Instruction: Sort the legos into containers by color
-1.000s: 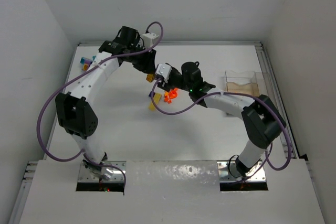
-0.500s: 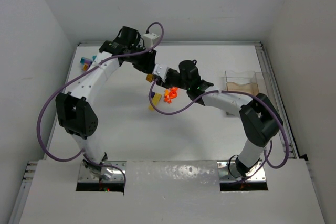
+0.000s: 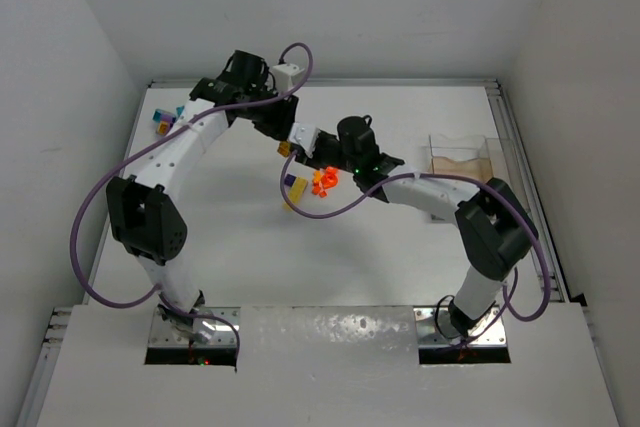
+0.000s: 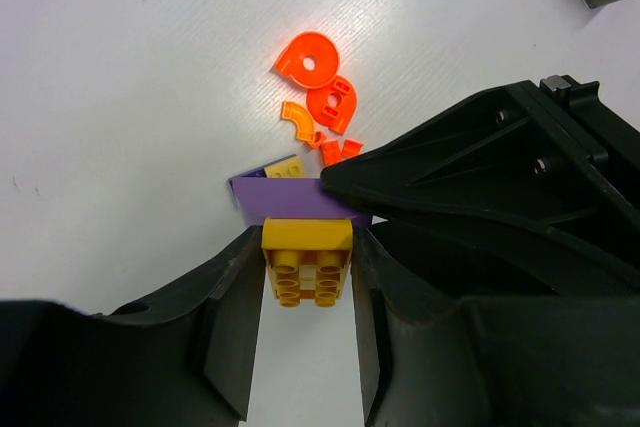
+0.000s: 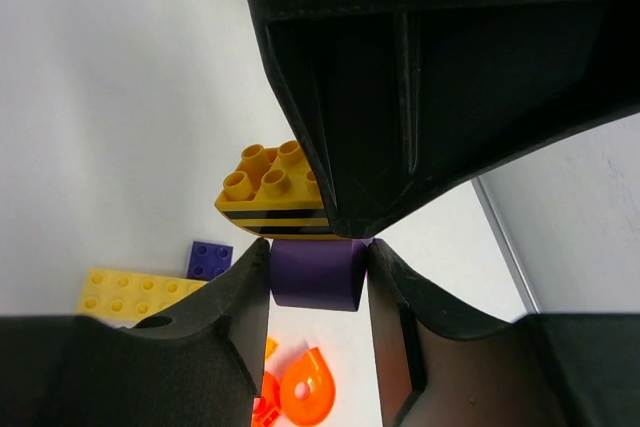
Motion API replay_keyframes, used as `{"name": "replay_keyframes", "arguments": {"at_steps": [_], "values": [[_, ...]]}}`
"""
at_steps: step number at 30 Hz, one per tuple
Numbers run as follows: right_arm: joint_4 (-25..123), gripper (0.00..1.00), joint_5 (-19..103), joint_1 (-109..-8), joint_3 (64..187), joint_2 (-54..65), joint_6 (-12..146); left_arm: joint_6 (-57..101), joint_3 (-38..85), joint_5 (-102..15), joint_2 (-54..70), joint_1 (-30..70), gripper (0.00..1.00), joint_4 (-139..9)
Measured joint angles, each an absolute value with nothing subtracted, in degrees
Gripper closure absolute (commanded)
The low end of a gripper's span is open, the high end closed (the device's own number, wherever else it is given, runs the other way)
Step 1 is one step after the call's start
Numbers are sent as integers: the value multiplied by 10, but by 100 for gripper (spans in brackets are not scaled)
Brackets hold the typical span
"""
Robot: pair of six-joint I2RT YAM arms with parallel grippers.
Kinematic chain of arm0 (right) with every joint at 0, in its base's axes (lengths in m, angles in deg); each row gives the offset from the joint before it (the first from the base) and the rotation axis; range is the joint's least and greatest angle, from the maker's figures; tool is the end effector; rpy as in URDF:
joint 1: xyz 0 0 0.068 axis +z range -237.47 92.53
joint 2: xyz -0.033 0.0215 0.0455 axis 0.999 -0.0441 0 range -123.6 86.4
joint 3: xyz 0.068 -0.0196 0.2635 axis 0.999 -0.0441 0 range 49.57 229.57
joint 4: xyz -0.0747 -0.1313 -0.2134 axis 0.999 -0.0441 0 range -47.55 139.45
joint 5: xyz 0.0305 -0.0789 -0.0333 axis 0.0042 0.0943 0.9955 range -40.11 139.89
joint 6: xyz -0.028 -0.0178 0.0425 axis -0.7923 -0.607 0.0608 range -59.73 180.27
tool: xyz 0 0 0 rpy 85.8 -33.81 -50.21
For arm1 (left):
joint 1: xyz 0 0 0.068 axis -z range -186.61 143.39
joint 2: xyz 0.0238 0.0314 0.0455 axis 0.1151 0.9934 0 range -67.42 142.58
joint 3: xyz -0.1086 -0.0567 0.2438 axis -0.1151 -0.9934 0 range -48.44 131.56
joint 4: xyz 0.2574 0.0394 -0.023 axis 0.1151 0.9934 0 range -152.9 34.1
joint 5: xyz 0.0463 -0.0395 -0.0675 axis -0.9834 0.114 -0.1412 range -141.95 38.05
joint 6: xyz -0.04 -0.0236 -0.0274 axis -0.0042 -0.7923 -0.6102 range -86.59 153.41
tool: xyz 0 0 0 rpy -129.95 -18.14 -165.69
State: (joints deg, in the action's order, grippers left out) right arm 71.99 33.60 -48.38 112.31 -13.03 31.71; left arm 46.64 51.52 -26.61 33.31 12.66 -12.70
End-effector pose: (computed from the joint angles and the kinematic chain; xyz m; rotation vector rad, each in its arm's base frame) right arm 0.3045 0.2602 0.2492 -1.1775 1.3938 0.3883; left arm 0.3553 -0.1404 0.3471 0.8636 2.2726 -0.5892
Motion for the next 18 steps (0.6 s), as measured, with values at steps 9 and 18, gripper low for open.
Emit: {"name": "replay_keyframes", "arguments": {"at_steps": [9, 18], "values": [[747, 100, 376, -490, 1076, -103, 372, 466, 515, -268, 333, 136, 100, -129], [703, 100, 449, -529, 1019, -98, 396, 466, 515, -270, 333, 135, 100, -124]]}}
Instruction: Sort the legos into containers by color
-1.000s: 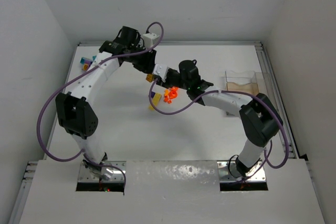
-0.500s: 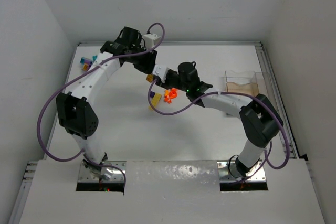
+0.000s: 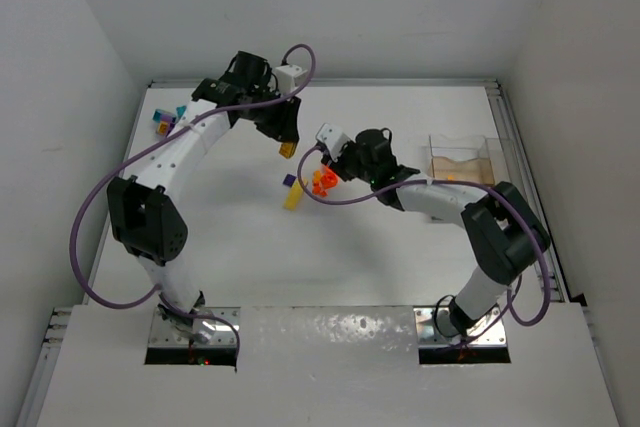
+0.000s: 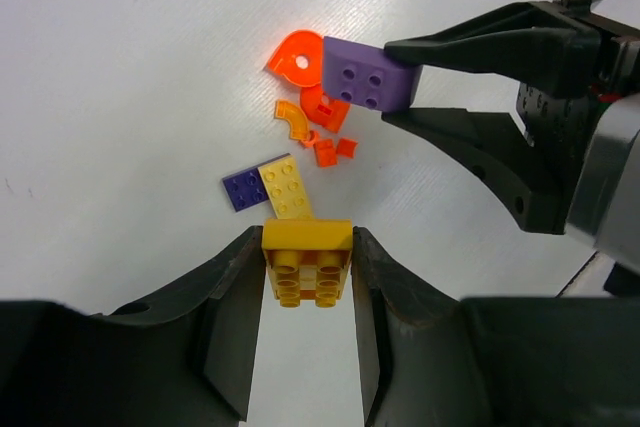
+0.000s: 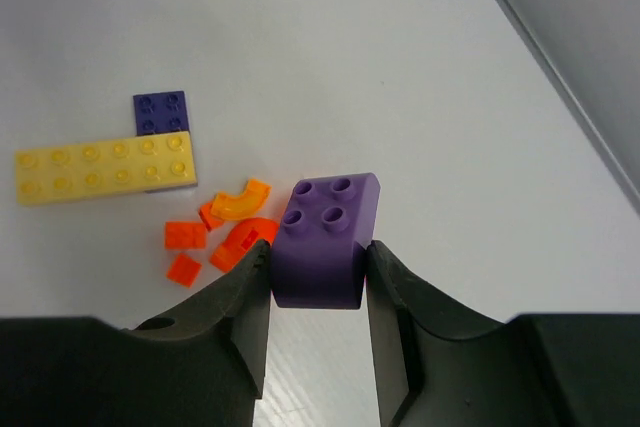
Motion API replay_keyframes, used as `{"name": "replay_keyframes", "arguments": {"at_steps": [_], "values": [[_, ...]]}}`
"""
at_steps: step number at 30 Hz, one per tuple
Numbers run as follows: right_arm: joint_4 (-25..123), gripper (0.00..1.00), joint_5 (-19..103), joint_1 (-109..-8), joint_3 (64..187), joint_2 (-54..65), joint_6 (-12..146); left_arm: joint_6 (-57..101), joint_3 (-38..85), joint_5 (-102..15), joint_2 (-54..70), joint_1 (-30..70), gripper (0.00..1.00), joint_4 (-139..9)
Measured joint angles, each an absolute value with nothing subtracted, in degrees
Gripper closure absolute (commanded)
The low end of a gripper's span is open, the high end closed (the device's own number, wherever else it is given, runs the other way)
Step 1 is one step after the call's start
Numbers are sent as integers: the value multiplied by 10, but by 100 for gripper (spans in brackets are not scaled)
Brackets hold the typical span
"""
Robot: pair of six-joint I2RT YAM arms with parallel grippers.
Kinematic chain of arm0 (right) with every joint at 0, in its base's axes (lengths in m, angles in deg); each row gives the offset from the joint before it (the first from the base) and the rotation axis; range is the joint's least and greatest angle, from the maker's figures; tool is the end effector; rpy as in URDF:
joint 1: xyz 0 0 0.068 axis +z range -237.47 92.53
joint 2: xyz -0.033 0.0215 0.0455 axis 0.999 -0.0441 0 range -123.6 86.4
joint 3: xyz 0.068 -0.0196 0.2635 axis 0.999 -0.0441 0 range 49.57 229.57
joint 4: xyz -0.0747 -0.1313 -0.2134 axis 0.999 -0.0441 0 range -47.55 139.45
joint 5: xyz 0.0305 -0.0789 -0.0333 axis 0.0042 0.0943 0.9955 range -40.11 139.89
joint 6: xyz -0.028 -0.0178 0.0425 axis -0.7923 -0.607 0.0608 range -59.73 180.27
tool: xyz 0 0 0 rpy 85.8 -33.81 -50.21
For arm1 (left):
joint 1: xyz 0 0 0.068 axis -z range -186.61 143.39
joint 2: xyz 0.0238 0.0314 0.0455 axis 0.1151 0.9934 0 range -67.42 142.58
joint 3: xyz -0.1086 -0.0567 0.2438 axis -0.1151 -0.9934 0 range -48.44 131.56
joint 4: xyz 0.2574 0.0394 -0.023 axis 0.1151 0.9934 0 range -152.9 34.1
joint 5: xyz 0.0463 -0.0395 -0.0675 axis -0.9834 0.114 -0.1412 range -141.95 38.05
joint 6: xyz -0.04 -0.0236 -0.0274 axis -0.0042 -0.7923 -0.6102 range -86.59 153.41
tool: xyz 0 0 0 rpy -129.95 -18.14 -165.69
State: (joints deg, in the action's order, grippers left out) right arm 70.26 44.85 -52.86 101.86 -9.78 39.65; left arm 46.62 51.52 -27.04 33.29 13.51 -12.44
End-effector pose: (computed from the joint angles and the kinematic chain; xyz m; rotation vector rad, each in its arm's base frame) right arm 0.3005 0.2111 0.2064 -0.9685 1.7270 0.2459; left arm 0.3529 -0.1453 0.3468 0.8784 2.2748 -0.5875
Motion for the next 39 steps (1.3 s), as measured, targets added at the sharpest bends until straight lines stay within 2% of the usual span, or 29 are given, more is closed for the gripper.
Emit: {"name": "replay_keyframes", "arguments": {"at_steps": [4, 7, 10, 15, 25, 39], "values": [[691, 100, 477, -547, 1024, -88, 497, 466, 515, -283, 333, 135, 100, -124], [645, 100, 524, -598, 1060, -79, 605, 466, 515, -298, 333, 135, 100, -124], [546, 100, 602, -681, 1153, -74, 723, 464, 515, -316, 333, 135, 100, -125], [413, 100, 680, -760, 1265, -73, 811, 459, 515, -336, 333, 135, 100, -125], [246, 100, 716, -880, 1292, -128, 852, 459, 515, -347, 333, 132, 100, -125], [186, 100, 757, -888, 1362, -236, 857, 459, 515, -349, 333, 126, 100, -125]]}}
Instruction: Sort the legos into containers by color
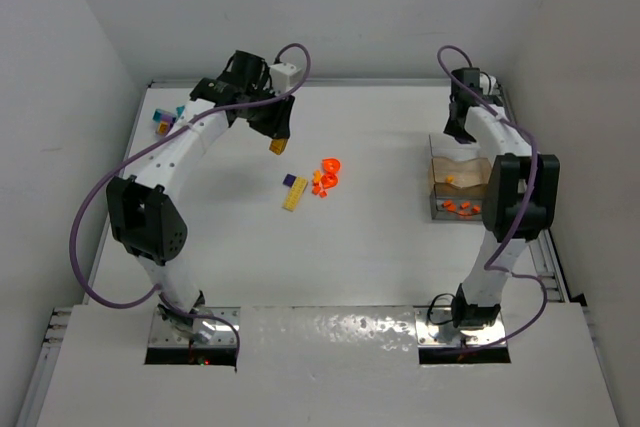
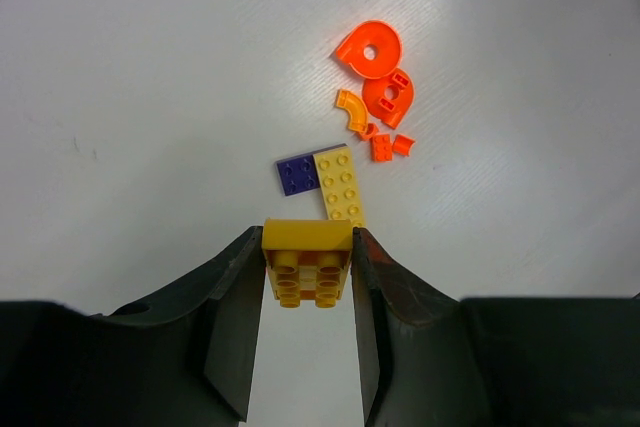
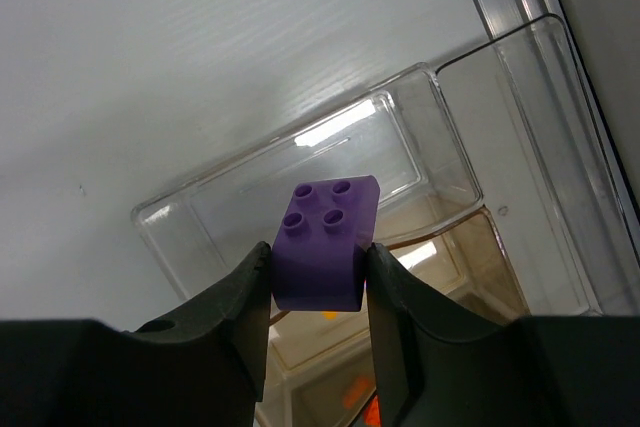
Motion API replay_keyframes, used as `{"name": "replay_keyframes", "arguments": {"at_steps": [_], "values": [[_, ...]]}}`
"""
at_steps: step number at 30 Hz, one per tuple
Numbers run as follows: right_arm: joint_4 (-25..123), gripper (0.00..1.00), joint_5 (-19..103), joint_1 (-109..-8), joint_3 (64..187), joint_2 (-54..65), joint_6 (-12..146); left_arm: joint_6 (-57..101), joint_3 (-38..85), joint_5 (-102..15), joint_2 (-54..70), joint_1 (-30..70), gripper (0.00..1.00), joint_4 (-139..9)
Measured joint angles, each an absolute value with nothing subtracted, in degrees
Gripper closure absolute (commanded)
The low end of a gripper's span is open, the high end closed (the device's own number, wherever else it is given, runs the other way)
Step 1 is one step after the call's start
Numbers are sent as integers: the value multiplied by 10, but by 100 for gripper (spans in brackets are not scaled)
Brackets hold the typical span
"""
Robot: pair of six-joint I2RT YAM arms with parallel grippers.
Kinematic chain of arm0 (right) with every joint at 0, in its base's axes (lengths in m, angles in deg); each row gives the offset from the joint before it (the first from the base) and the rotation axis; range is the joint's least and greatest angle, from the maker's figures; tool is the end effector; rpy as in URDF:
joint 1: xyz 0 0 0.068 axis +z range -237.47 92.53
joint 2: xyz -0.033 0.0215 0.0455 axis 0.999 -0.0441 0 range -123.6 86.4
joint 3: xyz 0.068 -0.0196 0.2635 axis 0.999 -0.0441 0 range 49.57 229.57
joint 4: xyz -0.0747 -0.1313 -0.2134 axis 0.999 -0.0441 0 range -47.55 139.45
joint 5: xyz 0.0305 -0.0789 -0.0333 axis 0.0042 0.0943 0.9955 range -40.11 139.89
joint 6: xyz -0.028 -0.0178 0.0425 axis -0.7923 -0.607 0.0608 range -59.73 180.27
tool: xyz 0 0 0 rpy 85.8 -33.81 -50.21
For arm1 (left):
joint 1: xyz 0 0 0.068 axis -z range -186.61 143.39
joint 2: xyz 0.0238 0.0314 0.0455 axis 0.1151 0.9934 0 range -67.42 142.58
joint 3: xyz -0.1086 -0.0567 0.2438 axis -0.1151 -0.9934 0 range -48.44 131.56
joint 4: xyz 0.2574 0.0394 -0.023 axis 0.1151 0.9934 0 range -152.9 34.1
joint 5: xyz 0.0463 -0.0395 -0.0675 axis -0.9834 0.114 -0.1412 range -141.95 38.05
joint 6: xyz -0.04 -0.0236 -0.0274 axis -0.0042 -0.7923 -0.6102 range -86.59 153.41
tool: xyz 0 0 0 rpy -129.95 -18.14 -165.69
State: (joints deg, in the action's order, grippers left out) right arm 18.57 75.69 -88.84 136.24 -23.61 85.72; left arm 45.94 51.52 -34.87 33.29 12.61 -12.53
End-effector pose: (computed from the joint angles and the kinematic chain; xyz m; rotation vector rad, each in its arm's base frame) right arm 0.4205 -0.0256 0.2336 0.7345 2.3102 -0.3786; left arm 0.3578 -0.1359 0.3456 0.7953 2.3215 -0.4177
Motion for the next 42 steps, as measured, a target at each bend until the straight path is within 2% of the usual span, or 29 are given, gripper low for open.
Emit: {"name": "replay_keyframes", "arguments": {"at_steps": [10, 13, 14, 16, 22, 28, 32, 37, 42], "values": [[206, 100, 798, -888, 1323, -240, 891, 459, 514, -348, 333, 124, 100, -126], [203, 86, 799, -888, 1355, -265, 890, 459, 513, -347, 333, 124, 100, -127], [203, 72, 796, -888, 1364, -275, 890, 459, 512, -347, 333, 124, 100, -128], [208, 57, 789, -888, 1370, -284, 888, 459, 512, -346, 333, 124, 100, -129], [213, 42, 779, -888, 1370, -284, 871, 459, 509, -346, 333, 124, 100, -130], [223, 41, 766, -887, 1348, -249, 834, 455, 509, -343, 333, 124, 100, -133], [286, 40, 729, -857, 1277, -158, 772, 437, 509, -344, 333, 124, 100, -143], [454, 37, 595, -703, 1153, -28, 721, 385, 509, -351, 339, 124, 100, -172], [619, 36, 456, -569, 1106, -28, 760, 306, 509, -359, 354, 124, 100, -199]]}}
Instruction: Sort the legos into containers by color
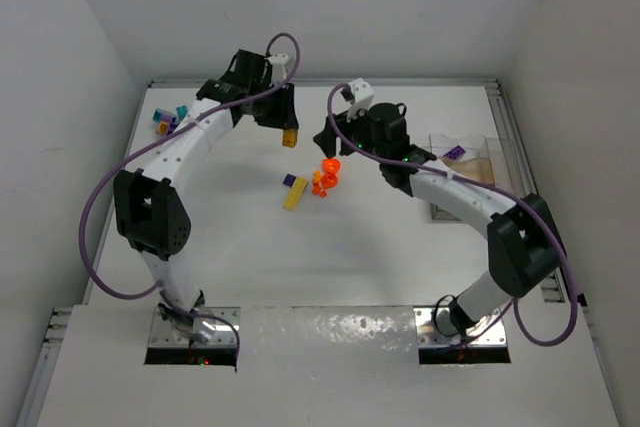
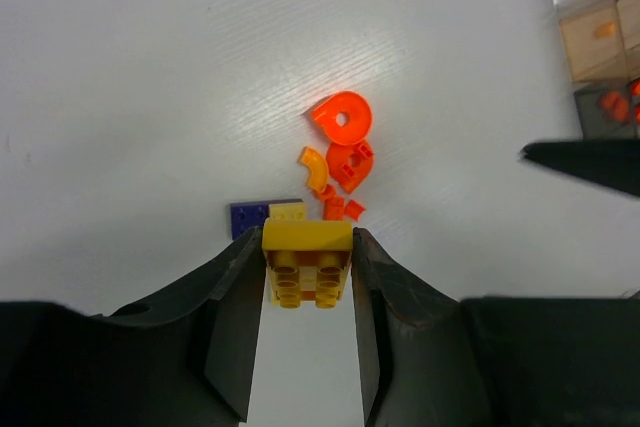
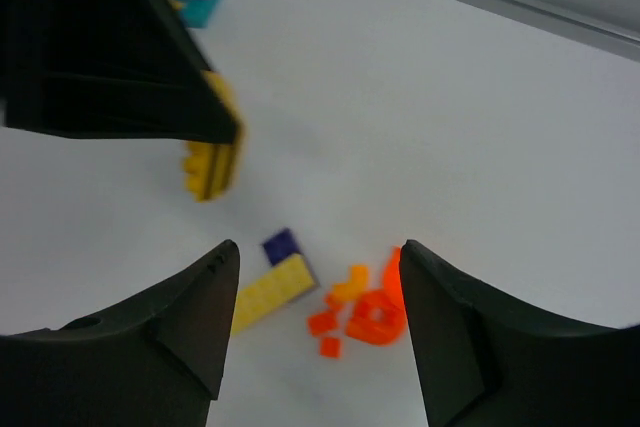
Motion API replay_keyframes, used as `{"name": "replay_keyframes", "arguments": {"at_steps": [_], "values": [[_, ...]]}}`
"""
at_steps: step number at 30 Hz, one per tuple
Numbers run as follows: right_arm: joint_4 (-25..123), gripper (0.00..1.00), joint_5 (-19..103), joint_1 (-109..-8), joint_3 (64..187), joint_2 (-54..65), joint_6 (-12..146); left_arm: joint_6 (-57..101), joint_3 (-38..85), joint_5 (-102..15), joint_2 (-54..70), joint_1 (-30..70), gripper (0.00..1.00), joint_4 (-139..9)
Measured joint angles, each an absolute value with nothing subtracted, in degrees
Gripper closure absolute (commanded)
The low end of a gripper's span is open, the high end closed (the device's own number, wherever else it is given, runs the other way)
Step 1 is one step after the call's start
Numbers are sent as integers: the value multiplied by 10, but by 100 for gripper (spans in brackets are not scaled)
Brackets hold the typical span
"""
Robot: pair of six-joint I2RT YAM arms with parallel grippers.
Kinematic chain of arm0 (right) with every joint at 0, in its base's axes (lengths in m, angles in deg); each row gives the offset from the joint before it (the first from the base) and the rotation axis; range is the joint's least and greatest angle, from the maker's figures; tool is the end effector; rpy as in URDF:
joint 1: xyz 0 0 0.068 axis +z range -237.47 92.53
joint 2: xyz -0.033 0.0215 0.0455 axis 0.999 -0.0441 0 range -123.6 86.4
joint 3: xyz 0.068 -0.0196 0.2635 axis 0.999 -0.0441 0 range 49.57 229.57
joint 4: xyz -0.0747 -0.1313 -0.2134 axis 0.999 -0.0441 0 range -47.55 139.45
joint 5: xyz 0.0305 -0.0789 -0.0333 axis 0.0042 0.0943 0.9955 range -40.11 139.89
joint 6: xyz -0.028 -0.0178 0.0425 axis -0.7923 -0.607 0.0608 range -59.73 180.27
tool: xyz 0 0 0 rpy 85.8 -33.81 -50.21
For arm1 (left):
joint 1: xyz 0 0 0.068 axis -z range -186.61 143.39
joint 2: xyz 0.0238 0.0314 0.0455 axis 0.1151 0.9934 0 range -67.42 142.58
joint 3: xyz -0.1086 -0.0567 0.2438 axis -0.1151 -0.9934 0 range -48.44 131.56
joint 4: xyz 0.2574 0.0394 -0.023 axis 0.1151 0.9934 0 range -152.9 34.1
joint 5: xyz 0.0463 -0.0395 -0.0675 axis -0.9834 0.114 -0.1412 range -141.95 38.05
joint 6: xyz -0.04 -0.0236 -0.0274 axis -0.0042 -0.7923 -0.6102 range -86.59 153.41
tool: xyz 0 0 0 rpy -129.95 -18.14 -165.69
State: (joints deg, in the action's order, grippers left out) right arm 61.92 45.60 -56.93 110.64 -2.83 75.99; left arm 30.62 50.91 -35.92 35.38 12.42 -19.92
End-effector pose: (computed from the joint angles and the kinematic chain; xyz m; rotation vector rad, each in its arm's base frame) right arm 0.3140 0.1883 0.2851 -0.2971 1.8677 0.6281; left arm 0.3761 -0.1402 0.3377 0.4723 2.3545 -0.5127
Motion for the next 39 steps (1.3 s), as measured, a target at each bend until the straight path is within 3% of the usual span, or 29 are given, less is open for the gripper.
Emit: {"name": "replay_keyframes", "arguments": {"at_steps": [7, 12, 22, 25, 26, 29, 30, 35, 39], "values": [[710, 35, 391, -536, 1123, -100, 827, 233, 509, -329, 358, 124, 100, -228], [732, 41, 378, -533, 1135, -124, 856, 213, 509, -312, 358, 124, 100, -239], [765, 99, 385, -530, 1152, -156, 895, 209, 509, -300, 358, 119, 100, -239], [765, 100, 390, -530, 1153, -156, 899, 211, 509, -297, 358, 118, 99, -241], [765, 100, 391, -530, 1153, -155, 899, 212, 509, -297, 358, 118, 96, -241], [764, 100, 397, -530, 1153, -154, 898, 216, 509, -293, 358, 118, 50, -243], [762, 100, 401, -529, 1153, -153, 897, 218, 509, -292, 358, 118, 3, -245], [710, 100, 470, -544, 1145, -128, 915, 221, 509, -304, 358, 118, 0, -245], [606, 100, 574, -613, 1127, -72, 965, 242, 520, -377, 358, 118, 0, -223]]}}
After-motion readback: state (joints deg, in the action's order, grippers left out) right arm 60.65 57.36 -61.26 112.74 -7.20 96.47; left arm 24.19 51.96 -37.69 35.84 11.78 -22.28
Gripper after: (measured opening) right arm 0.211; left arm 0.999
